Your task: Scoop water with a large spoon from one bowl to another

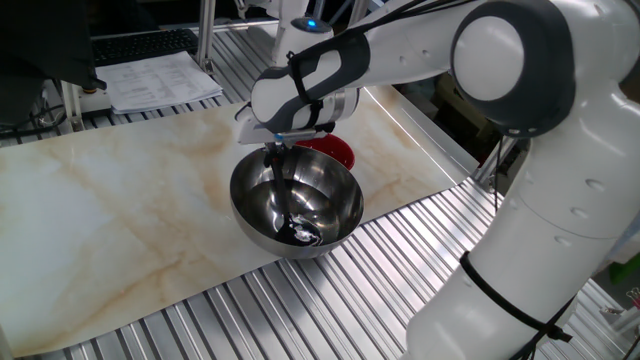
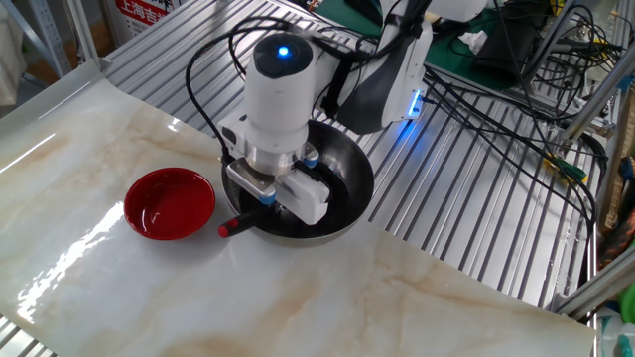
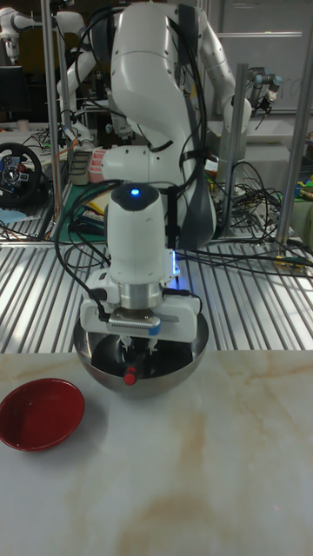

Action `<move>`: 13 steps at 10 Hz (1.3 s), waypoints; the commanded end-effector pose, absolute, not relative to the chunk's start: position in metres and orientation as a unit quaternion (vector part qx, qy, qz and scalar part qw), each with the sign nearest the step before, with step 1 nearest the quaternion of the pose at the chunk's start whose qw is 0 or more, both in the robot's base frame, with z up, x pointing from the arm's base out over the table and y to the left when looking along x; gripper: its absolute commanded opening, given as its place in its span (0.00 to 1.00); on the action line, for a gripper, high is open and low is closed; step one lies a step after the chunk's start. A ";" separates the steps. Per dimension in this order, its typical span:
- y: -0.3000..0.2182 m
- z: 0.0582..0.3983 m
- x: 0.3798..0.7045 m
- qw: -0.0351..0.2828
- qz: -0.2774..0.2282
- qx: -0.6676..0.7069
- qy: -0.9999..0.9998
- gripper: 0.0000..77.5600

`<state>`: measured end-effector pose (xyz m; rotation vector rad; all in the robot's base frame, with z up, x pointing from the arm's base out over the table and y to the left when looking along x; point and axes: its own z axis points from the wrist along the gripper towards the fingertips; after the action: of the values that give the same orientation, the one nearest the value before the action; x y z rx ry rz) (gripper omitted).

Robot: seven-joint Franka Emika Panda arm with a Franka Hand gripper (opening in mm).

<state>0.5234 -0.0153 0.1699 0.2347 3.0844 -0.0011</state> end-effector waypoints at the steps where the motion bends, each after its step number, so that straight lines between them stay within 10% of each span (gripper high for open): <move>1: -0.018 0.214 0.527 0.023 -0.016 0.078 0.997 0.02; 13: -0.022 0.241 0.538 0.014 0.030 0.101 0.994 0.02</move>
<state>0.5341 -0.0210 0.2362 0.3038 3.0948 0.0691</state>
